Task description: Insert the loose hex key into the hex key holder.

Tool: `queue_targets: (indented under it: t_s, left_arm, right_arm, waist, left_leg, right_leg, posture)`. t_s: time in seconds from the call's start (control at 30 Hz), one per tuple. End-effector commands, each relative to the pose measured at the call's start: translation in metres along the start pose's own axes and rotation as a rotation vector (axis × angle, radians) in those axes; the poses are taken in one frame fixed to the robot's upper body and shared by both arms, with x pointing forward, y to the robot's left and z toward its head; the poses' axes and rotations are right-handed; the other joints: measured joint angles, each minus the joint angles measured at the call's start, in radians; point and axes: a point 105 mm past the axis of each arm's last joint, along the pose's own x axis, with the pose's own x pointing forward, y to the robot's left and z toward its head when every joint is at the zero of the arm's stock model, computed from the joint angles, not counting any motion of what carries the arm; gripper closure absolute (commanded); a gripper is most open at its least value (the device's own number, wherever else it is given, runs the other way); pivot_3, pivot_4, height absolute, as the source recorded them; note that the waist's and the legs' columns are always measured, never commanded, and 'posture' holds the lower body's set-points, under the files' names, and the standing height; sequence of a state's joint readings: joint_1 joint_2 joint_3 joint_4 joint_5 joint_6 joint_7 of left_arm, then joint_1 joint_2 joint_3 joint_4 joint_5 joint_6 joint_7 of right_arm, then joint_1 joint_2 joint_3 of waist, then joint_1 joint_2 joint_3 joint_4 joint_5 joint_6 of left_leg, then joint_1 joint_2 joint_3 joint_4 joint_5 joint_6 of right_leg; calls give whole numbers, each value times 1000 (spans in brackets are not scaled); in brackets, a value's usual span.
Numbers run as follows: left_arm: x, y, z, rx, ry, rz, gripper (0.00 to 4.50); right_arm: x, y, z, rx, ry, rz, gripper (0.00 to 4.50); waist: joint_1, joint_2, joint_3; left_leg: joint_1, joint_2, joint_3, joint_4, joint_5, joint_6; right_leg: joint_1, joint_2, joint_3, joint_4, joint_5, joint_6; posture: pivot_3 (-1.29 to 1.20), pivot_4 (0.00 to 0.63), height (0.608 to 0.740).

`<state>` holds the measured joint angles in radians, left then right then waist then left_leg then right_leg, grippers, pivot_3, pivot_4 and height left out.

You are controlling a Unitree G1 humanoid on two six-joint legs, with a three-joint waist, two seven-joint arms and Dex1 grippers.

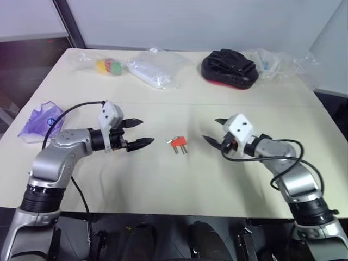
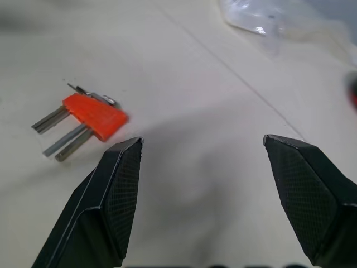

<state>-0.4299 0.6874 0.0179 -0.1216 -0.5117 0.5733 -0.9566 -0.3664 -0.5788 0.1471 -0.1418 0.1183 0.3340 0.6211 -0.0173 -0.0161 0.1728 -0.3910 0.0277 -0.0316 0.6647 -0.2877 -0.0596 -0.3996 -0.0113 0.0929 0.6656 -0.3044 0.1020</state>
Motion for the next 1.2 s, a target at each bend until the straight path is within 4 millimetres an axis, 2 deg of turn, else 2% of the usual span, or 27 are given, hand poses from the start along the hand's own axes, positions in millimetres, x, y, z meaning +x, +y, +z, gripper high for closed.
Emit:
queue_targets:
  t_s: [0.03, 0.27, 0.57, 0.9, 1.03, 1.2]
  left_arm:
    - [-3, -4, 10, 58, -28, -2, 103]
    - [-5, -6, 11, 67, -31, 2, 103]
    - [-3, -8, 14, 74, -37, 1, 103]
    - [-1, -9, 12, 70, -34, -2, 103]
    - [1, -10, 12, 68, -41, -8, 103]
    - [1, -11, 12, 70, -41, -11, 103]
  right_arm:
    - [17, 13, 1, -40, -24, 36, 889]
    - [30, 37, -7, -3, -32, 96, 889]
    - [41, 50, -12, 2, -30, 124, 889]
    - [35, 35, 18, 25, -91, 114, 889]
    - [32, 27, 10, 2, -56, 86, 889]
    - [33, 30, -6, -7, -15, 93, 889]
  waist:
    - [-2, 0, 0]
    - [-3, 0, 0]
    - [-3, 0, 0]
    - [-3, 0, 0]
    - [-2, 0, 0]
    - [-3, 0, 0]
  left_leg:
    - [0, 0, 0, 0, 0, 0]
    - [0, 0, 0, 0, 0, 0]
    - [0, 0, 0, 0, 0, 0]
    - [0, 0, -1, 0, 0, 0]
    - [0, 0, -1, 0, 0, 0]
    - [0, 0, 0, 0, 0, 0]
  right_leg:
    - [0, 0, 0, 0, 0, 0]
    - [0, 0, 0, 1, 0, 0]
    - [0, 0, 0, 2, 0, 0]
    - [-1, 0, 0, 2, 0, 0]
    - [-1, 0, 0, 2, 0, 0]
    - [-1, 0, 0, 2, 0, 0]
  posture:
    - [0, 150, 740]
    - [0, 150, 740]
    - [0, 150, 740]
    - [0, 150, 740]
    - [0, 150, 740]
    - [0, 150, 740]
